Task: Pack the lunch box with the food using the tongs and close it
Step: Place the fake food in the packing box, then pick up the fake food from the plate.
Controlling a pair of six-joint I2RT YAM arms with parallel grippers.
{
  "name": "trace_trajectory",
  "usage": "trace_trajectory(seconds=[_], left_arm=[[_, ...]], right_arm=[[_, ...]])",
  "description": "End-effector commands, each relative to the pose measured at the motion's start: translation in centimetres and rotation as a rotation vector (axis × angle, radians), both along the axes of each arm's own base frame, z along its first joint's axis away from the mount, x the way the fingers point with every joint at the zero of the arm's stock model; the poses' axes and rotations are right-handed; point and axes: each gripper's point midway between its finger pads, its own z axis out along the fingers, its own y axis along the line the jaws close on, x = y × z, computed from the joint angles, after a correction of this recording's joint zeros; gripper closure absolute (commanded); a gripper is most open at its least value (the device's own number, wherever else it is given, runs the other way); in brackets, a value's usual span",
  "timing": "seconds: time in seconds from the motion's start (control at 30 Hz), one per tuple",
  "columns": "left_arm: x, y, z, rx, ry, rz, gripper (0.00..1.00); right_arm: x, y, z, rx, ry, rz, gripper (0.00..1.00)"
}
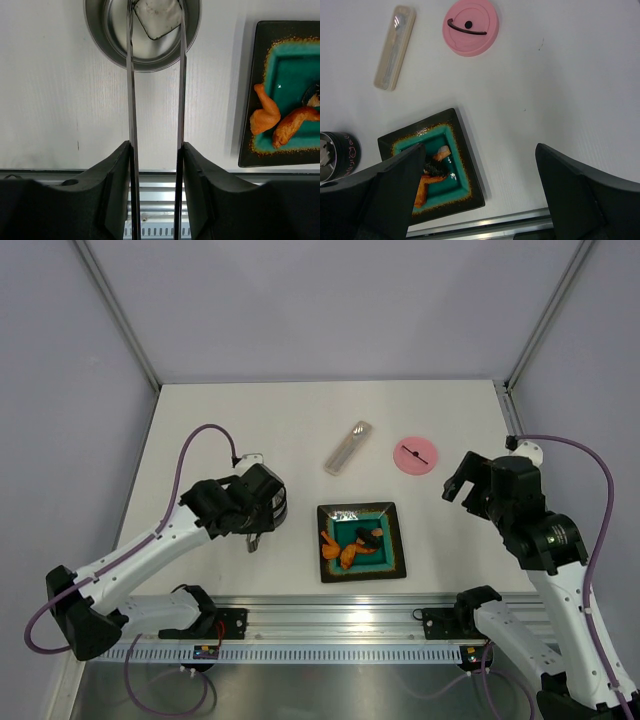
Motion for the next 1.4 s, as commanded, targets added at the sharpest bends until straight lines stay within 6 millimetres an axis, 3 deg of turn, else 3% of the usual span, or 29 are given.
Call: trace_trajectory(seconds=[0.0,0.33,0.47,0.73,0.87,0.9,1.23,1.37], left_arm=[[0.8,-0.7,2.9,-0.073,-0.075,-0.007,0.55],[0.6,-0.5,2.6,-0.063,-0.070,-0.006,0.44],[0.6,-0.2,2.7,-0.063,-0.079,-0.003,0.44],[-0.2,-0.9,5.2,0.007,-0.154,-0.079,0.67],[-1.5,-3.6,5.6,0.025,-0.144,-0.172,0.66],[-2.2,-5.1,5.3,0.012,-0.130,-0.217,0.66],[-6.4,-11.9,2.3,-0.057,-0.037,-0.406,0.61],[-7.6,-14.4,2.5,-0.080,-0.044,-0.468,0.59]], right_arm=[[-0.2,0.2,0.8,-0.003,-0.012,0.026,0.00],[-0.4,0.2,0.4,0.016,-0.020,0.013,0.00],[-0.3,0.3,0.4,0.021,-0.021,0.012,0.01],[-0.5,0.0,0.4,0.026,-0.029,-0.005,0.01],[-0.7,-0.2,0.3,0.026,-0.032,-0.019,0.01],[-0.8,-0.3,0.3,0.027,-0.030,-0.020,0.00],[-1.2,-0.5,0.3,0.030,-0.037,-0.032,0.00],[-1.2,-0.4,0.5,0.039,-0.044,-0.033,0.01]])
